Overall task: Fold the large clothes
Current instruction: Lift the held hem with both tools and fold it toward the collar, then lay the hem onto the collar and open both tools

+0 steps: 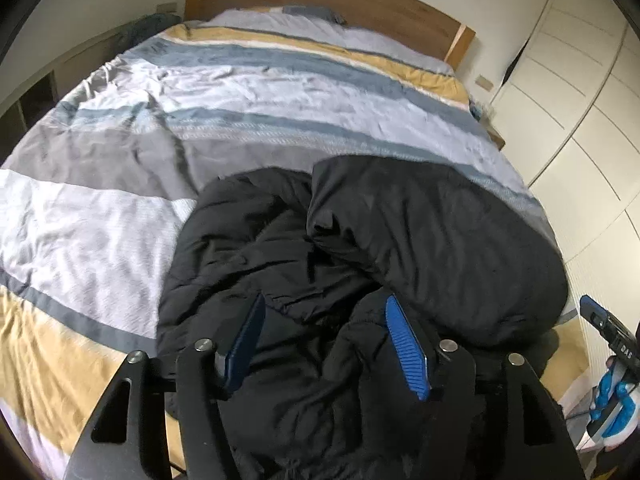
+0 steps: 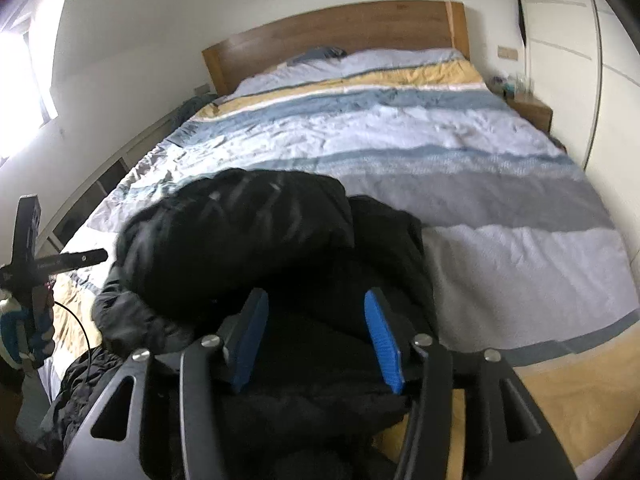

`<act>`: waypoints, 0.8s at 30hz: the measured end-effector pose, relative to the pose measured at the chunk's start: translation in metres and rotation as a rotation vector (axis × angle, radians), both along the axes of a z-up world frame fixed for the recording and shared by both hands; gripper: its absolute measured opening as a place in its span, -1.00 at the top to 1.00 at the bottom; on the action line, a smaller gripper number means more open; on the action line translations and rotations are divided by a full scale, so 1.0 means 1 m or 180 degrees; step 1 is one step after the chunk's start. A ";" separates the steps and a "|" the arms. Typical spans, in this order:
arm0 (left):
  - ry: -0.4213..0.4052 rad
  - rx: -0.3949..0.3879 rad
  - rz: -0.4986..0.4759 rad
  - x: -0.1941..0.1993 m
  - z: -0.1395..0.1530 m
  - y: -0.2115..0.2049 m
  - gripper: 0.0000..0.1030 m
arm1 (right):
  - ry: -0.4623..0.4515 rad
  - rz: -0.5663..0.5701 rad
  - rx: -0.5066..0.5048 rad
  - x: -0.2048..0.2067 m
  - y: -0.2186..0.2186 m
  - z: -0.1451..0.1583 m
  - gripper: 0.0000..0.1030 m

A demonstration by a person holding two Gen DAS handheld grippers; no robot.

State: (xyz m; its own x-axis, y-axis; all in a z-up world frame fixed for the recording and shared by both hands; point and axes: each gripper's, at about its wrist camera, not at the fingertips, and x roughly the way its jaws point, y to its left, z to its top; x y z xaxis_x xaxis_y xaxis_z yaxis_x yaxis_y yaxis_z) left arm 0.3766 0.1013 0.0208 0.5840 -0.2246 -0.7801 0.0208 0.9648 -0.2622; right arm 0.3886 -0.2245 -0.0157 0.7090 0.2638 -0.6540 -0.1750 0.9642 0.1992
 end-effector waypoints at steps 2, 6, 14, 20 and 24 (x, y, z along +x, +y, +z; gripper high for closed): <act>-0.0053 0.0021 0.0018 -0.003 0.013 -0.002 -0.34 | -0.0073 0.0032 -0.0003 -0.006 0.006 0.014 -0.01; -0.0161 0.0049 0.0008 0.004 0.035 -0.014 -0.45 | -0.0198 0.0162 0.0014 0.000 0.027 0.038 -0.23; -0.0313 0.0293 -0.0115 0.055 0.035 -0.056 -0.56 | -0.0288 0.0381 -0.0004 0.051 0.071 0.039 -0.26; -0.0326 0.0272 -0.0219 0.085 0.003 -0.073 -0.56 | -0.0254 0.0512 0.0064 0.092 0.088 0.005 -0.27; -0.0293 0.0310 -0.0296 0.082 -0.035 -0.079 -0.58 | -0.0106 0.0549 0.0040 0.101 0.083 -0.031 -0.27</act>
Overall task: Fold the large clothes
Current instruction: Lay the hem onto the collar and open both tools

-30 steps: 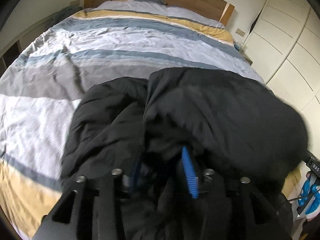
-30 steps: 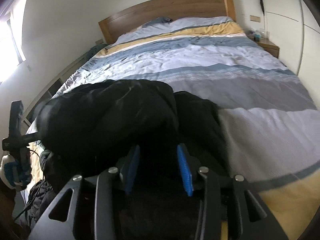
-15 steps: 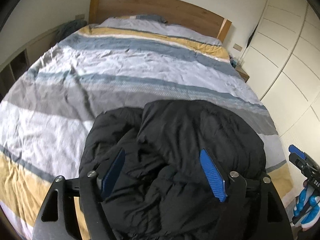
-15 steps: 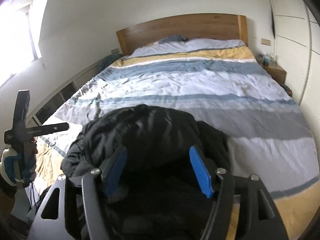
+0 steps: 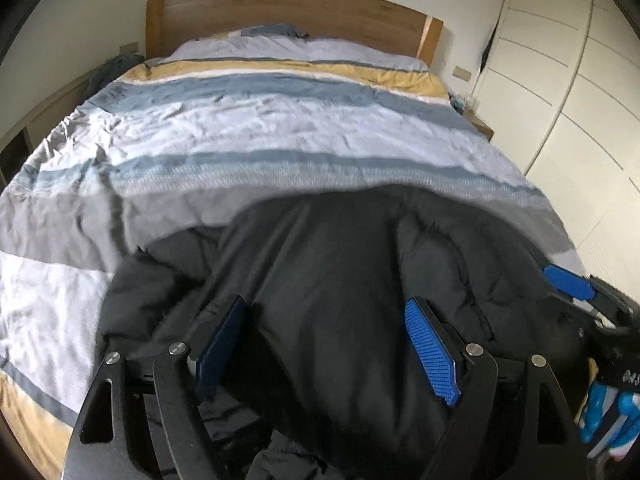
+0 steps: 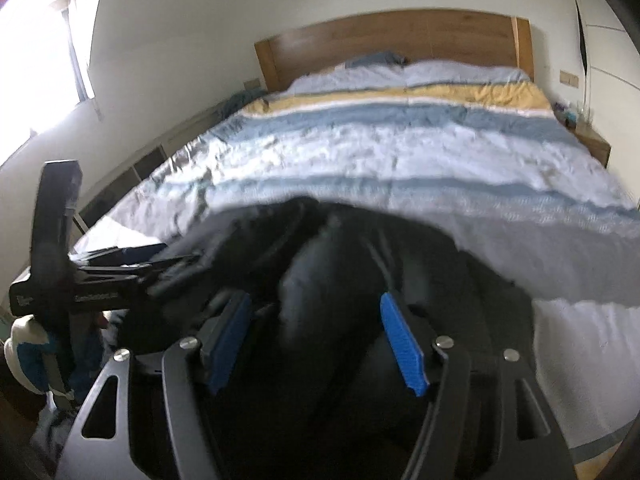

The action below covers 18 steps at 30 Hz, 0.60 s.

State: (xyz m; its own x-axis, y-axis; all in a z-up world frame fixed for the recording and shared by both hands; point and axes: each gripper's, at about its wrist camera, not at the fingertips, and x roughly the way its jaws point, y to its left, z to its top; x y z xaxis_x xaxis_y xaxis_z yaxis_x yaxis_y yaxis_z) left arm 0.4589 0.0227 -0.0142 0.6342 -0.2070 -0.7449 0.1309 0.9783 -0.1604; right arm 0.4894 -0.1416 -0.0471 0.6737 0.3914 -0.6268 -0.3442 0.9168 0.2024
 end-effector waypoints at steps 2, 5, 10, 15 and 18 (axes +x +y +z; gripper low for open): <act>-0.0012 0.0020 0.0006 -0.005 -0.016 0.000 -0.61 | 0.0066 0.0020 -0.0012 0.000 -0.006 -0.021 -0.28; 0.0000 0.0021 0.0022 -0.008 -0.031 -0.001 -0.63 | 0.0143 0.0018 0.0074 0.000 -0.016 -0.039 -0.28; 0.0024 0.0222 0.0015 -0.010 -0.046 -0.012 -0.65 | 0.0203 -0.0006 0.0002 0.001 -0.017 -0.060 -0.28; -0.0038 0.0285 0.0045 -0.025 -0.031 -0.013 -0.65 | 0.0226 -0.0092 -0.0165 -0.007 -0.013 -0.052 -0.28; -0.0187 0.0214 0.0049 -0.046 -0.013 -0.011 -0.65 | 0.0103 -0.0116 -0.0102 -0.021 -0.014 -0.034 -0.28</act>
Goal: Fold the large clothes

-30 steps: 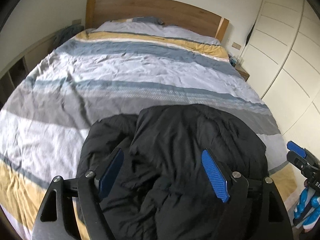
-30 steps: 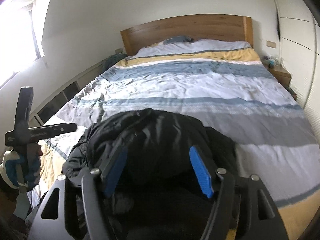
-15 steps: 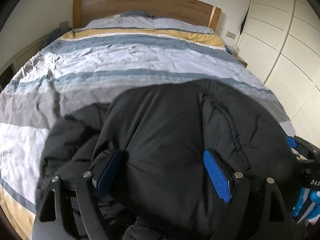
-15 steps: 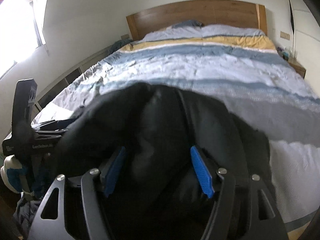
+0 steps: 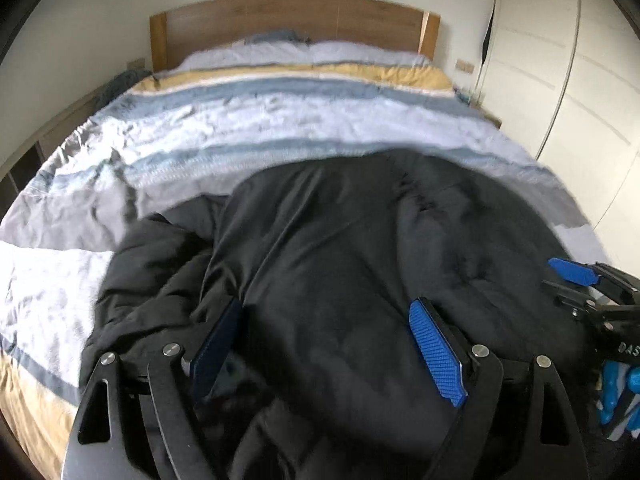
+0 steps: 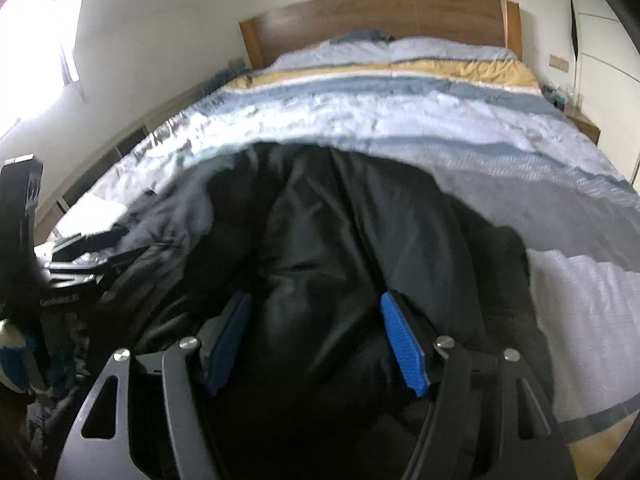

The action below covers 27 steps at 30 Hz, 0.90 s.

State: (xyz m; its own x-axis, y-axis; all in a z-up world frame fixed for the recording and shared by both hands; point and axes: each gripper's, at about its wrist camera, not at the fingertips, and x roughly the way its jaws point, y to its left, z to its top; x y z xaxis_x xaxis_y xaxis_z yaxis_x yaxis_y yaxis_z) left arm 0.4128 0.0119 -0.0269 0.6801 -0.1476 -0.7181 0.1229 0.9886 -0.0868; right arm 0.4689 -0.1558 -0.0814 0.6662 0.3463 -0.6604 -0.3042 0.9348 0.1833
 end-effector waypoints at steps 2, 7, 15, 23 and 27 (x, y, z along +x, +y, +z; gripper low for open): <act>0.0003 -0.0007 -0.0041 -0.011 0.001 -0.003 -0.68 | -0.0029 0.0002 0.0028 -0.009 -0.001 0.003 -0.28; 0.0187 0.0162 -0.0021 -0.023 -0.012 -0.008 -0.68 | 0.0134 -0.0089 -0.0083 -0.023 -0.005 -0.008 -0.28; -0.0045 0.0207 0.0234 -0.081 0.030 -0.007 -0.68 | 0.0129 -0.0251 -0.0088 -0.070 -0.018 0.010 -0.28; -0.0180 0.0215 0.0457 -0.155 0.064 -0.006 -0.68 | 0.0053 -0.0337 -0.0104 -0.153 -0.024 0.033 -0.28; -0.0243 0.0276 0.0490 -0.184 0.078 -0.009 -0.68 | -0.0022 -0.0362 -0.0153 -0.195 -0.024 0.047 -0.28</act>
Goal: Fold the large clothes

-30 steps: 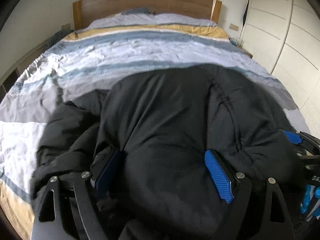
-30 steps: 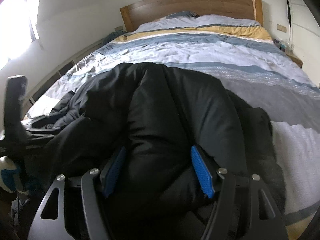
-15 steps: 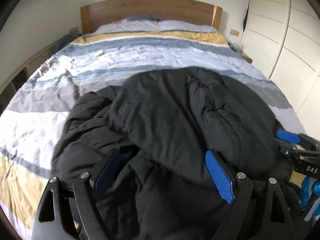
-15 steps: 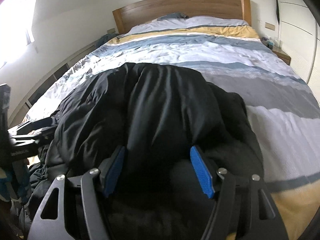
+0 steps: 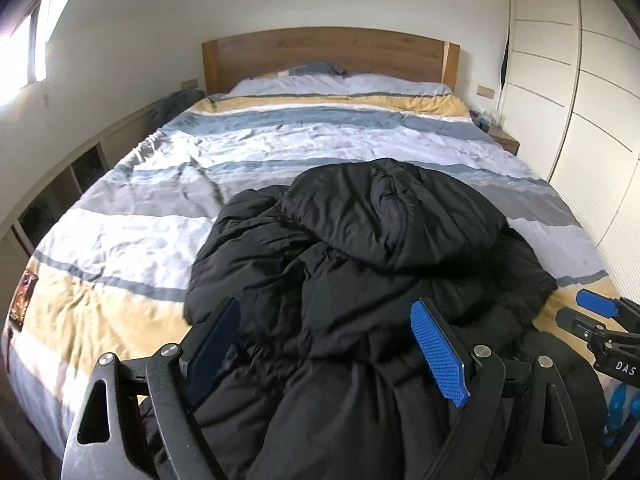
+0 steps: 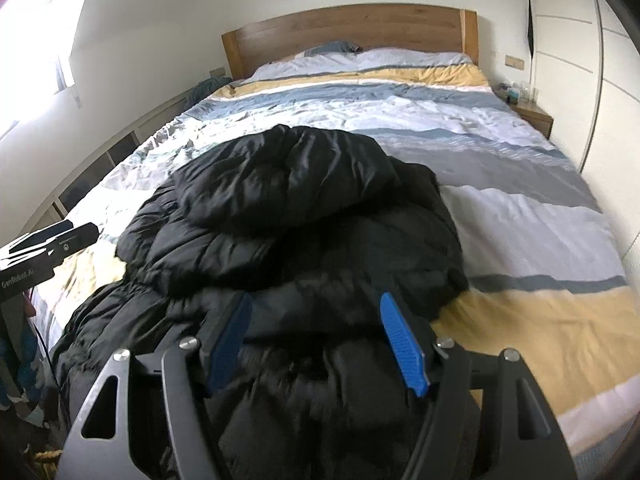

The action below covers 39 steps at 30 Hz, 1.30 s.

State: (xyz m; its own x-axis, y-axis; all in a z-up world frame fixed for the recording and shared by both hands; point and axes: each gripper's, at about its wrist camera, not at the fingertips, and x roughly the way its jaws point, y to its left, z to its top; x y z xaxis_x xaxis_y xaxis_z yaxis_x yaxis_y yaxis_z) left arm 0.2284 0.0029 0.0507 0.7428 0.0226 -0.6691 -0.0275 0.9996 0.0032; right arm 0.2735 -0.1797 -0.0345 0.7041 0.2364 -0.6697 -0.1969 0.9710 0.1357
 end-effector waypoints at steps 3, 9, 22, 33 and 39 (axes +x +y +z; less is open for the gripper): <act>-0.0079 0.0087 -0.0013 -0.024 0.011 -0.005 -0.68 | -0.0053 0.0008 -0.0004 -0.025 0.002 0.010 -0.28; -0.0198 0.0143 -0.0067 -0.068 0.027 -0.012 -0.68 | -0.0170 0.0016 -0.0062 -0.077 0.006 0.029 -0.28; -0.0340 0.0183 -0.0086 -0.130 0.040 -0.009 -0.69 | -0.0153 -0.0274 -0.0018 -0.155 -0.026 0.025 -0.28; -0.0321 0.0209 0.0002 -0.155 0.035 0.002 -0.76 | -0.0028 -0.0675 -0.0004 -0.198 -0.072 0.012 -0.29; -0.0320 0.0208 0.0085 -0.167 0.033 0.016 -0.82 | -0.0034 -0.0861 0.0029 -0.215 -0.092 0.014 -0.41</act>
State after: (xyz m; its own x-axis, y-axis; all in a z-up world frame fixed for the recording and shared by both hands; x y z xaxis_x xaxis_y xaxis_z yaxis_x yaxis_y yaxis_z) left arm 0.0613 0.0186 0.0833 0.8047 0.0844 -0.5877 -0.0576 0.9963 0.0642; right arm 0.0585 -0.2719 -0.0204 0.7494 0.0447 -0.6606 0.0680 0.9873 0.1439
